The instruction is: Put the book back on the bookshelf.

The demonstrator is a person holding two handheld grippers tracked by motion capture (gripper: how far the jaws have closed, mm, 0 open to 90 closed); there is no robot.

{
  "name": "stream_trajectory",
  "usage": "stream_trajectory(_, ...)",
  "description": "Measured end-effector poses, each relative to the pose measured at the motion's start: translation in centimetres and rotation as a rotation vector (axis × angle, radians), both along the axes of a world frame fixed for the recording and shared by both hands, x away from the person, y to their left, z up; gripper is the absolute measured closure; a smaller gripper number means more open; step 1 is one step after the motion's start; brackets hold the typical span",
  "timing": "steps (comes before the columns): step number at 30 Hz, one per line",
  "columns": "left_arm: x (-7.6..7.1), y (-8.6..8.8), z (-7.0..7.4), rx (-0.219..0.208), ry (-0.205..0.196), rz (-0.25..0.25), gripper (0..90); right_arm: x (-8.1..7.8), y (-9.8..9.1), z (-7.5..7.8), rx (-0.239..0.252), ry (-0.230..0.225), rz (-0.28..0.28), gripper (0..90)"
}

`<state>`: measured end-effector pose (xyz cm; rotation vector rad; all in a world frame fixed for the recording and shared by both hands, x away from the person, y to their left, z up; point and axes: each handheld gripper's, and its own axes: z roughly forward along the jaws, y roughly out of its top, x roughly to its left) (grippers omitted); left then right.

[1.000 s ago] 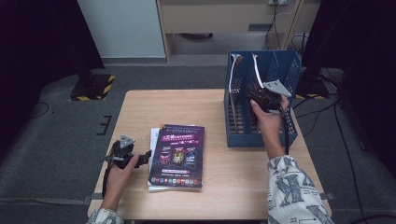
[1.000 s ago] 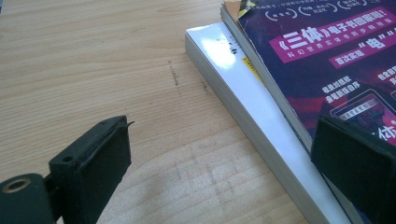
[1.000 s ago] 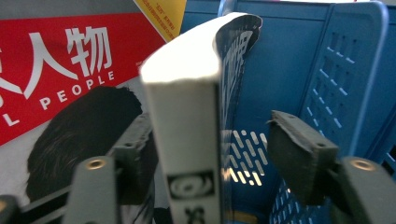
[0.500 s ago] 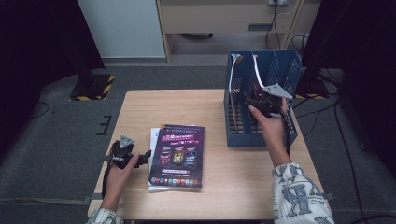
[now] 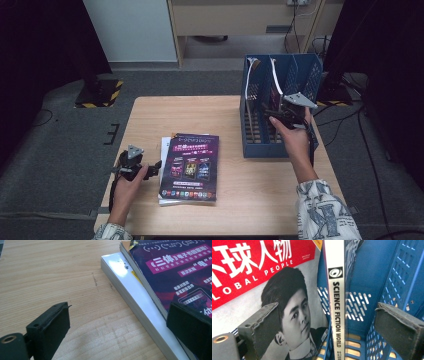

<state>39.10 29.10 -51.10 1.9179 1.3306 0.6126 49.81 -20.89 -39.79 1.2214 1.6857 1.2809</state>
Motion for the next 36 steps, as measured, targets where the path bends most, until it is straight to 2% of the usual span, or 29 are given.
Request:
stream_trajectory(21, 0.0, 0.0, 0.0, 0.001, -0.001, -0.002, 4.8, -1.4, -1.2, -0.6, 0.028, 0.0, -0.001, 6.6)
stream_trajectory(30, 0.0, 0.0, 0.0, 0.003, 0.001, -0.001, 4.8, -3.2, -1.7, -0.7, 0.052, -0.019, 0.027, 5.9)
stream_trajectory(36, -0.1, -0.2, 0.0, 0.006, 0.001, -0.006, 4.8, -4.5, -1.5, -1.0, 0.043, -0.041, 0.044, 9.8)
